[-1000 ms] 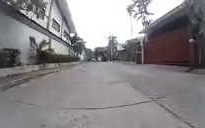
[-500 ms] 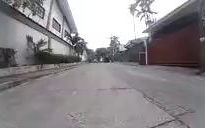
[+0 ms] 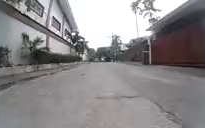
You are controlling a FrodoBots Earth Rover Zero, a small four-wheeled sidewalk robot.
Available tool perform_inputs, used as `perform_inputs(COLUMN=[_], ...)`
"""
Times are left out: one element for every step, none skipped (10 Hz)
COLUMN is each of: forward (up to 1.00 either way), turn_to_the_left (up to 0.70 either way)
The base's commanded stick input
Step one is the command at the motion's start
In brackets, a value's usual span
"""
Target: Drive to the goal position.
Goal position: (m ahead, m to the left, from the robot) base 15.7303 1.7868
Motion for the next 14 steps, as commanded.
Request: perform_inputs(forward=[1.00, 1.00, 1.00, 1.00, 1.00, 1.00, 1.00, 1.00, 1.00, 1.00, 1.00, 1.00, 1.00, 1.00], turn_to_the_left=[0.04, 0.04, 0.04, 0.04, 0.04, 0.04, 0.04, 0.04, 0.04, 0.04, 0.04, 0.04, 0.04, 0.04])
